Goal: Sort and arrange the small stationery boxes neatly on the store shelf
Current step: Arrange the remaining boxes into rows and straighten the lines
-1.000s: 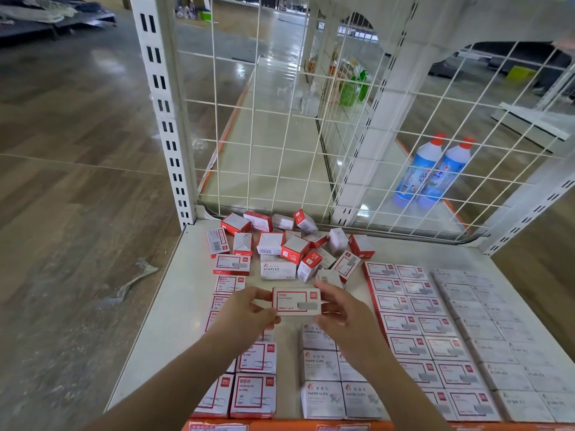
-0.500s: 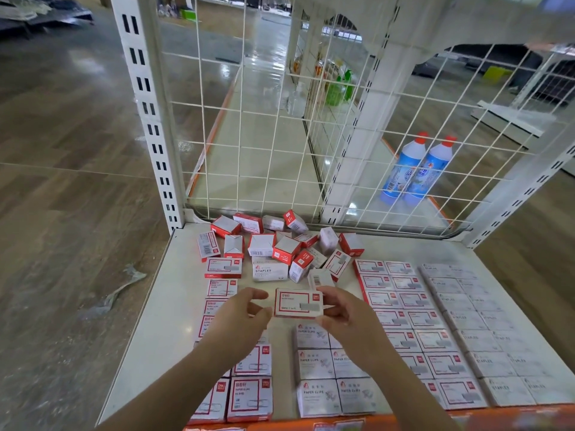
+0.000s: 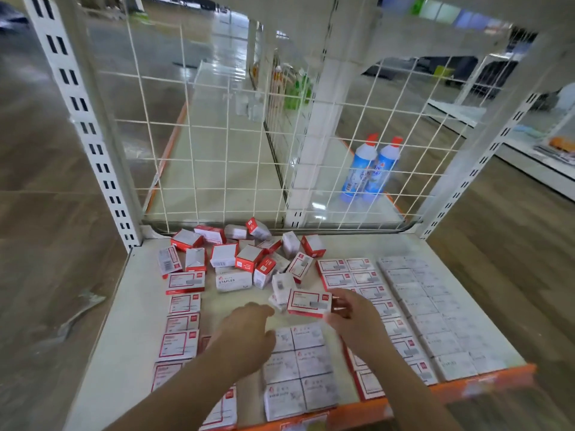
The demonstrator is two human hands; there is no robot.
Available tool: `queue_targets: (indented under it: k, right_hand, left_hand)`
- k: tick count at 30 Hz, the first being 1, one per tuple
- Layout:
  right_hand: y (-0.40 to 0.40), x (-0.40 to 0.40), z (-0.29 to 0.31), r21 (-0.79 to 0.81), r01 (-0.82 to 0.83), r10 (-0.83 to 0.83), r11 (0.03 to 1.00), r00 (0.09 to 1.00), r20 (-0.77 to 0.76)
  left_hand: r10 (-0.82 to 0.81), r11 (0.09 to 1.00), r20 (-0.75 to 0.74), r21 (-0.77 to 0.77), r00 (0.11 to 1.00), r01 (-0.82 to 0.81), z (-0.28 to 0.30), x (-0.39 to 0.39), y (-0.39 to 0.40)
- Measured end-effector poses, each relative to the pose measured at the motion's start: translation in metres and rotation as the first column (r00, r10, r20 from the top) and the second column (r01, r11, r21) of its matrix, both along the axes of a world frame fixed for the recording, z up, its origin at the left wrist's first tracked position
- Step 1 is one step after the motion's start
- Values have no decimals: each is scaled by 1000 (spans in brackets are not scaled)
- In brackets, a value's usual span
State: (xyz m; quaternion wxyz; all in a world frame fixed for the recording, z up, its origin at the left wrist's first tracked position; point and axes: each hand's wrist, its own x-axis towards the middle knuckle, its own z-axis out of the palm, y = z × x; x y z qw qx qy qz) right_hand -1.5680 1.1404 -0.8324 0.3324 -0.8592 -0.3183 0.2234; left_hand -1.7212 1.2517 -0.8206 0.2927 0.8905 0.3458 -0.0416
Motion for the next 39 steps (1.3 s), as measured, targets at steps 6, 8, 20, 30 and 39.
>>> queue_targets:
  k: [6,8,20,30,39]
  right_hand:
    - [-17,48,-7,40,-4,3,999,1000,28]
    - [-18,66,-12,46,12,-13,999,1000,18]
    - [-8,162,-36,6,-17,16,1000,990,143]
    - [8,193,-46,50,-25,17,998,987,160]
    - [25,203,-51,138,-2,-21,990,987,162]
  left_hand:
    - [-115,984,-209,108,971,140,1,49,-15]
    - [-160,967,-274,149,948,206,0,61,-22]
    - [-240,945,-227,171,944,281,-28,136,-69]
    - [-213,949,-275,171,938,265,-49,155,-65]
    - [-63,985,-275,137,960,104,-59,172,-56]
